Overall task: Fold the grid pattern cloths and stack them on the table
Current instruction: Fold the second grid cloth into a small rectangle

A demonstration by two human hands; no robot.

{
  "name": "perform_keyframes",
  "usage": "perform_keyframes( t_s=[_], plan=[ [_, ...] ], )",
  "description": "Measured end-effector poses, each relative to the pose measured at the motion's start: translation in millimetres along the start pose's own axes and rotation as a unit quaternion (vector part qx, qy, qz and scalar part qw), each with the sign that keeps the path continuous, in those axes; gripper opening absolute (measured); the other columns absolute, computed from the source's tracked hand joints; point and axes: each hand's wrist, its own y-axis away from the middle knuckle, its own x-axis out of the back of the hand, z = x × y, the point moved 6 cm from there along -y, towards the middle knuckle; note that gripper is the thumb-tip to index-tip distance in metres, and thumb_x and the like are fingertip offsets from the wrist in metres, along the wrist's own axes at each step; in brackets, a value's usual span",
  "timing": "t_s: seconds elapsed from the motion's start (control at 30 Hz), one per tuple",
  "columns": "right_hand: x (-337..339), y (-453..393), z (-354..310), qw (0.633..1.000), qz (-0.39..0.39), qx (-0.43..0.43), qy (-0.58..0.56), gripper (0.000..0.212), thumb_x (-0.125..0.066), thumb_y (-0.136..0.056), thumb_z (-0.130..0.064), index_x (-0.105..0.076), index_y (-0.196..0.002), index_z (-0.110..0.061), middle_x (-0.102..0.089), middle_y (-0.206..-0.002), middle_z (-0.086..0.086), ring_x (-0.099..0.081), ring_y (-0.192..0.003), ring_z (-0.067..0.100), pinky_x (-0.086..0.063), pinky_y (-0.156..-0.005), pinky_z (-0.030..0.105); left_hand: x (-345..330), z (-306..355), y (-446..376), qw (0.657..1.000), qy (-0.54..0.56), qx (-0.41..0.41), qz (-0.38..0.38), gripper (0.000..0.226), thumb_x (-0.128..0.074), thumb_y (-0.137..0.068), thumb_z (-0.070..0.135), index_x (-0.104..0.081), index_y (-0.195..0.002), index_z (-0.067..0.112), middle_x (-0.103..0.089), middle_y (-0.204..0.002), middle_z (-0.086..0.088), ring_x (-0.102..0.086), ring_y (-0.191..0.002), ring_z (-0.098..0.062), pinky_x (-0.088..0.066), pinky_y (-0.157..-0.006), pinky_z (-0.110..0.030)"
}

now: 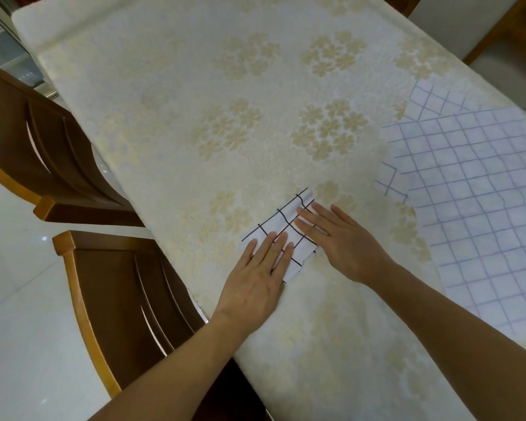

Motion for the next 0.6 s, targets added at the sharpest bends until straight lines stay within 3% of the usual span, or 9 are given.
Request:
perform_keyframes(
  t_s=[0.2, 0.43, 0.6],
  plan=[
    [-5.4, 5.5, 5.2, 0.998, -0.044, -0.041, -0.004, 0.068, -0.042, -0.091, -0.01, -0.025, -0.157, -0.014, -0.017, -0.165, 0.003, -0.009, -0.154, 0.024, -0.015, -0.124, 0.046, -6.7, 2.0, 0.8, 1.0, -0.014, 0.017, -0.02, 0.074, -0.007, -0.101, 0.063, 0.005, -0.157, 0.016, 0.012, -0.165, -0.006, 0.015, -0.152, -0.022, -0.008, -0.124, -0.048],
    [18.9, -16.0, -13.6, 0.996, 0.029, -0.067, -0.052, 0.056, -0.023, -0.106, -0.036, -0.03, -0.155, -0.01, -0.023, -0.164, 0.009, -0.014, -0.153, 0.025, -0.017, -0.124, 0.043, -9.4, 2.2, 1.2, 1.0, -0.017, 0.023, -0.01, 0.076, -0.011, -0.102, 0.063, -0.001, -0.158, 0.014, 0.004, -0.166, -0.009, 0.007, -0.153, -0.025, -0.016, -0.122, -0.05],
    [-2.1, -48.2, -22.0, 0.999, 0.006, -0.048, -0.006, 0.065, -0.022, -0.107, -0.053, -0.022, -0.158, -0.013, -0.014, -0.166, 0.006, -0.009, -0.154, 0.024, -0.02, -0.122, 0.047, -7.6, 3.4, 0.3, 1.0, 0.007, 0.02, -0.008, 0.072, -0.016, -0.103, 0.062, -0.016, -0.156, 0.014, -0.012, -0.164, -0.011, -0.005, -0.153, -0.027, -0.015, -0.121, -0.05]
  ],
)
